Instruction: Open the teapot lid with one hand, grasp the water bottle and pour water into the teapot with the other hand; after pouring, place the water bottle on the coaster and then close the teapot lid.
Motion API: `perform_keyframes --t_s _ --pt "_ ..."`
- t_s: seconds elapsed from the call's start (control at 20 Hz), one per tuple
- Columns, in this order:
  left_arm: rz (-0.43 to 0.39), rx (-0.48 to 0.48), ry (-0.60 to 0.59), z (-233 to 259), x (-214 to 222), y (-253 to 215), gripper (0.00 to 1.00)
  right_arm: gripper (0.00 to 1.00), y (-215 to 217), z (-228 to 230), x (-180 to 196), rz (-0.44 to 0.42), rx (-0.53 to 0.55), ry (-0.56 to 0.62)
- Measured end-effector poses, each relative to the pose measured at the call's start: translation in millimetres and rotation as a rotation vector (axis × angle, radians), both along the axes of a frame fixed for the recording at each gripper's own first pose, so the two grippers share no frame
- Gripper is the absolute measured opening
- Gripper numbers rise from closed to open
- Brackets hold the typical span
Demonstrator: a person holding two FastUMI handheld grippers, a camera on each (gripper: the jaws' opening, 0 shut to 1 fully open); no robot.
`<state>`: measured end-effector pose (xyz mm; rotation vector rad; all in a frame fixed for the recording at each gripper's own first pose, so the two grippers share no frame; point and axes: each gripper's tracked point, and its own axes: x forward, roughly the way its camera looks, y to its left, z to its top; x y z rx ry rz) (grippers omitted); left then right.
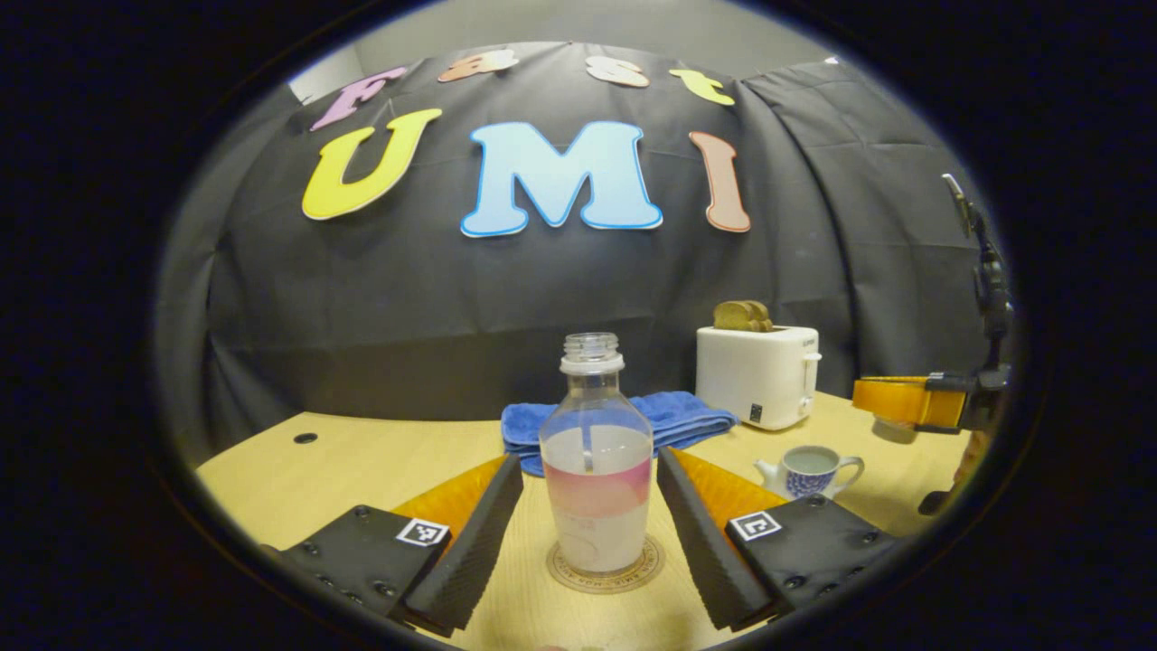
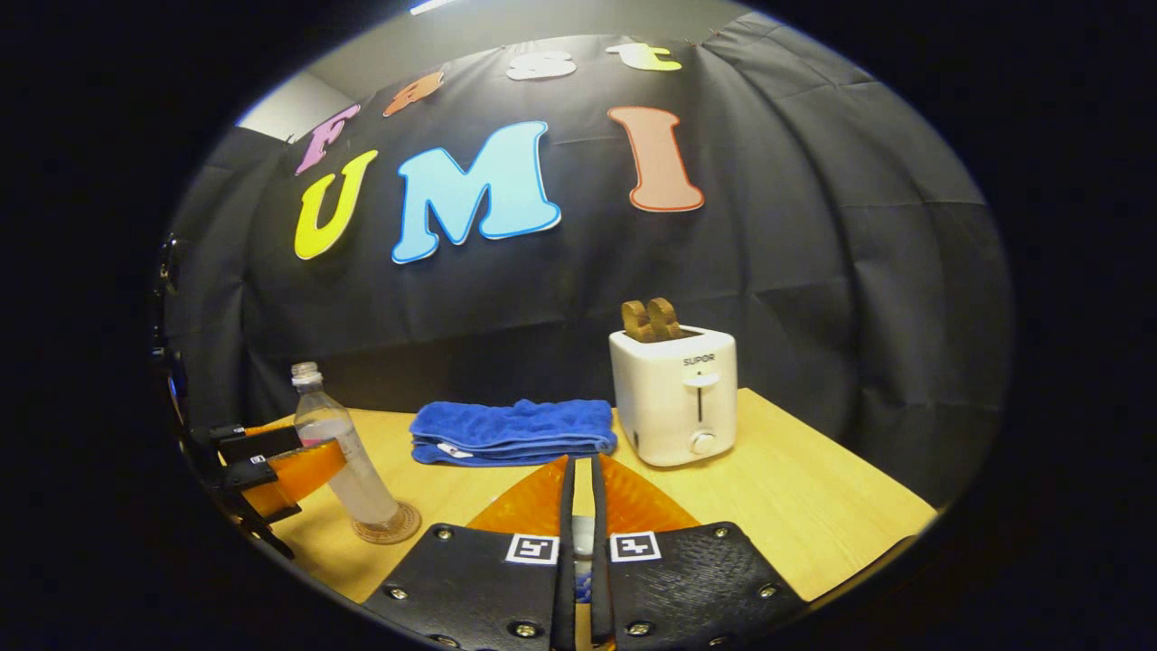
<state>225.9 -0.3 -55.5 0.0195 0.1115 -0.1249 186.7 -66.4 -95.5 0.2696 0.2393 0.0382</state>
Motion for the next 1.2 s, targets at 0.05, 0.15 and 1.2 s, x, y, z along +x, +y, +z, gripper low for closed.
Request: perform_keyframes --t_s 0.05,0.15,1.2 --pt "0.005 -0.011 -0.006 1.4 -4.5 2.9 1.0 0.06 4.6 -0.7 3.6 0.004 -0.015 -0.003" --pt "0.005 -0.032 -0.019 2.8 -9.6 8.2 1.0 0.06 11.3 -0.1 12.6 0.012 -0.045 -0.007" --pt "-0.007 -0.066 0.002 -8.1 -9.2 9.2 1.0 0.06 36.2 -43.2 55.9 0.025 -0.101 0.041"
